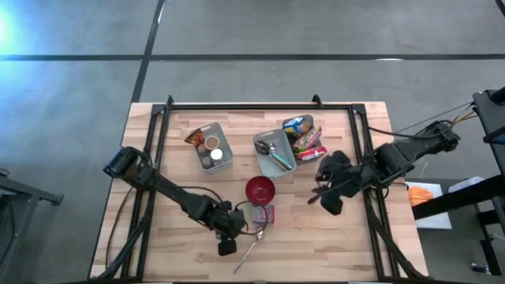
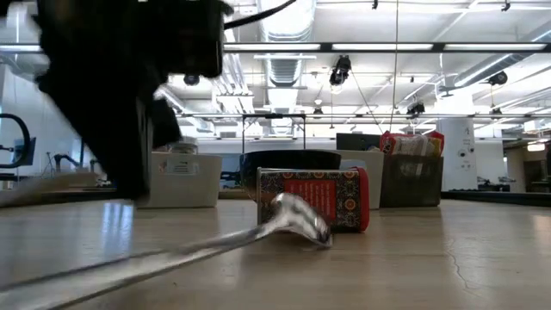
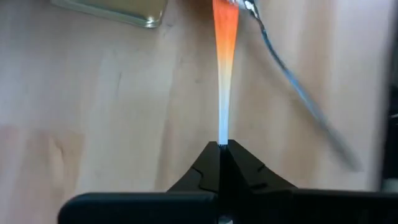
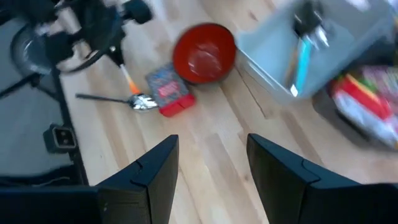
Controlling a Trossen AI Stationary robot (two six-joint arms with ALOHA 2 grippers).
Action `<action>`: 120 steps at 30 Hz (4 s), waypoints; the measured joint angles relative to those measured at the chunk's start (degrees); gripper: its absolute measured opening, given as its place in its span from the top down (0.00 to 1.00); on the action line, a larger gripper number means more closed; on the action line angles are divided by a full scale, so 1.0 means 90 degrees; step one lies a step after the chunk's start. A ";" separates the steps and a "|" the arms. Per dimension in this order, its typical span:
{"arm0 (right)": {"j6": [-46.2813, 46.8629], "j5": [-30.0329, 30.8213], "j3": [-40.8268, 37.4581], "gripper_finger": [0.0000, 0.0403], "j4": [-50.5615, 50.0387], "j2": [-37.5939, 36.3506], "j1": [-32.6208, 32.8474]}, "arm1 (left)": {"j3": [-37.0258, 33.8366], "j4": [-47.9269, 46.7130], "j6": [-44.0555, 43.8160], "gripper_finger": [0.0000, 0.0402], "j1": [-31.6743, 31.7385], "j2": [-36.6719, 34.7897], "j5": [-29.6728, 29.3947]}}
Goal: Pick & Place Food Item
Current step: Put the orange spoon into the right white bin
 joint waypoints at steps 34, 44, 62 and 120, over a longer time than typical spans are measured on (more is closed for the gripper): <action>-0.6528 -0.0359 0.3184 0.54 0.0613 0.3748 -0.0007 | 0.0073 0.0868 -0.2570 1.00 0.1431 -0.2222 0.1595; -0.6610 -0.0391 0.3405 0.54 0.0599 0.3957 -0.0171 | 0.0131 0.1444 -0.2304 1.00 0.1399 -0.2226 0.1918; -0.6407 -0.0391 0.3408 0.97 0.0363 0.3928 -0.0264 | 0.0165 0.1835 -0.2336 1.00 0.1407 -0.2220 0.2108; -0.2268 -0.2411 0.0973 0.98 0.1326 0.2896 -0.4594 | -0.0774 -0.1296 -0.0629 0.36 0.1282 -0.5270 -0.1194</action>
